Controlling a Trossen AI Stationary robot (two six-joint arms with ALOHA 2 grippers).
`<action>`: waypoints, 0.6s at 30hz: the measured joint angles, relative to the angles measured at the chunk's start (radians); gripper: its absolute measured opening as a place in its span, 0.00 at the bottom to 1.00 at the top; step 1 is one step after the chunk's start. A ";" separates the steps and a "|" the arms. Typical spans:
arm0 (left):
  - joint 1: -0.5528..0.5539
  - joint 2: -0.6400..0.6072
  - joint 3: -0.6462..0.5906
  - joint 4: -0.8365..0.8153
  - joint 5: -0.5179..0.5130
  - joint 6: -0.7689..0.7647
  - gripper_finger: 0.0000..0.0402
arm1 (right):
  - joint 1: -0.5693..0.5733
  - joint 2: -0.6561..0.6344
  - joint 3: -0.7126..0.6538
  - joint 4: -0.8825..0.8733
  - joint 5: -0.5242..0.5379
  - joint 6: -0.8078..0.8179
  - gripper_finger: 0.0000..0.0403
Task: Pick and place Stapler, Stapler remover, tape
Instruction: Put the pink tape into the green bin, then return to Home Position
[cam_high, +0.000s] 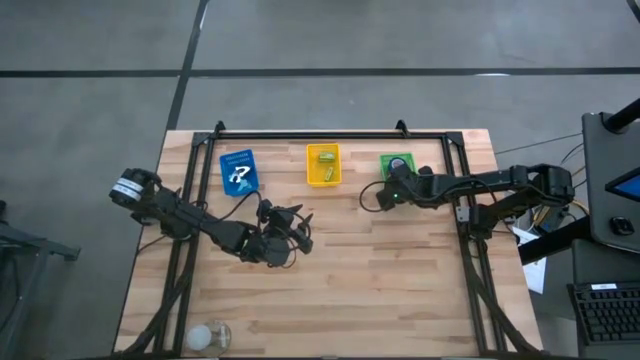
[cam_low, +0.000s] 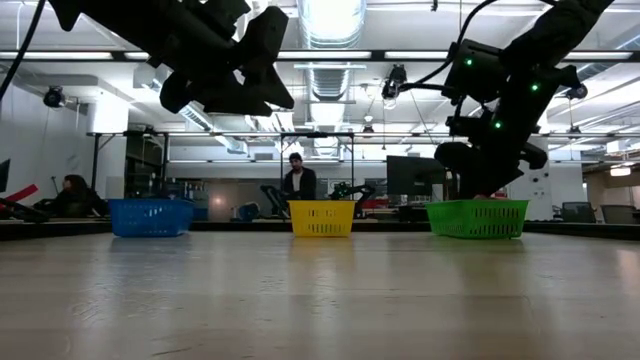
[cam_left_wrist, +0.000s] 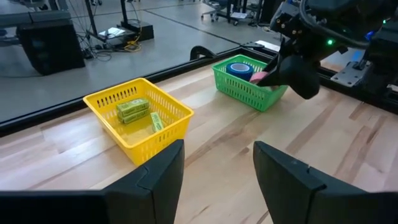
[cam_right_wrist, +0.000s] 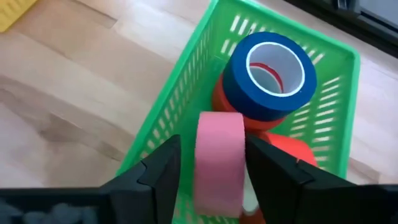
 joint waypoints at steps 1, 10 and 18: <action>0.000 0.000 0.000 -0.002 0.000 0.000 0.49 | 0.000 0.000 0.001 0.000 -0.002 -0.014 0.44; 0.001 0.000 0.000 -0.005 0.000 0.020 0.49 | 0.026 -0.064 0.030 -0.006 -0.040 -0.116 0.49; 0.002 0.000 0.000 -0.010 -0.001 0.050 0.49 | 0.070 -0.197 0.046 -0.034 -0.080 -0.140 0.35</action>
